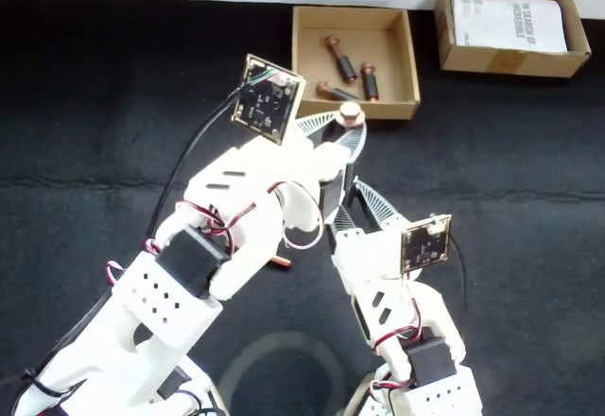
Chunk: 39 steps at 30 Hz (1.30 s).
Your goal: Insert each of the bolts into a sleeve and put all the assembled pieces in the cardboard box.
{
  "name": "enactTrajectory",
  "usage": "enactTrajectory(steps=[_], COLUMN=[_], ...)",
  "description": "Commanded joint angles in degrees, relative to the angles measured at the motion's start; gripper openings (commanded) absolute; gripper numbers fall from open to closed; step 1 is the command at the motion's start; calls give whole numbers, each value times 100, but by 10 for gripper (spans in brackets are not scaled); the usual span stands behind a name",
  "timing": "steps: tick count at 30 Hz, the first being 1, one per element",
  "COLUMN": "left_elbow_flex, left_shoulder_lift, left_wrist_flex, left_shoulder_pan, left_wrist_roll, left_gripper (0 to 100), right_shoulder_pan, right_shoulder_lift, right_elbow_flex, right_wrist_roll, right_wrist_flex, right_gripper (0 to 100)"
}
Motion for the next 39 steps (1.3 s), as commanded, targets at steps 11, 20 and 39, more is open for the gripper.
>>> enactTrajectory(steps=[11, 20, 39], left_elbow_flex=[629, 866, 910], left_shoulder_lift=[-145, -154, -541], left_wrist_flex=[-747, -730, 818], left_shoulder_pan=[-48, -66, -207], left_wrist_roll=[-387, -396, -378], left_gripper=[9, 9, 213], right_shoulder_pan=[-154, -145, -136], right_shoulder_lift=[-110, -110, -110], right_elbow_flex=[541, 532, 470], right_wrist_roll=[-35, -18, 0], right_wrist_flex=[-110, -119, -127], right_gripper=[8, 8, 8])
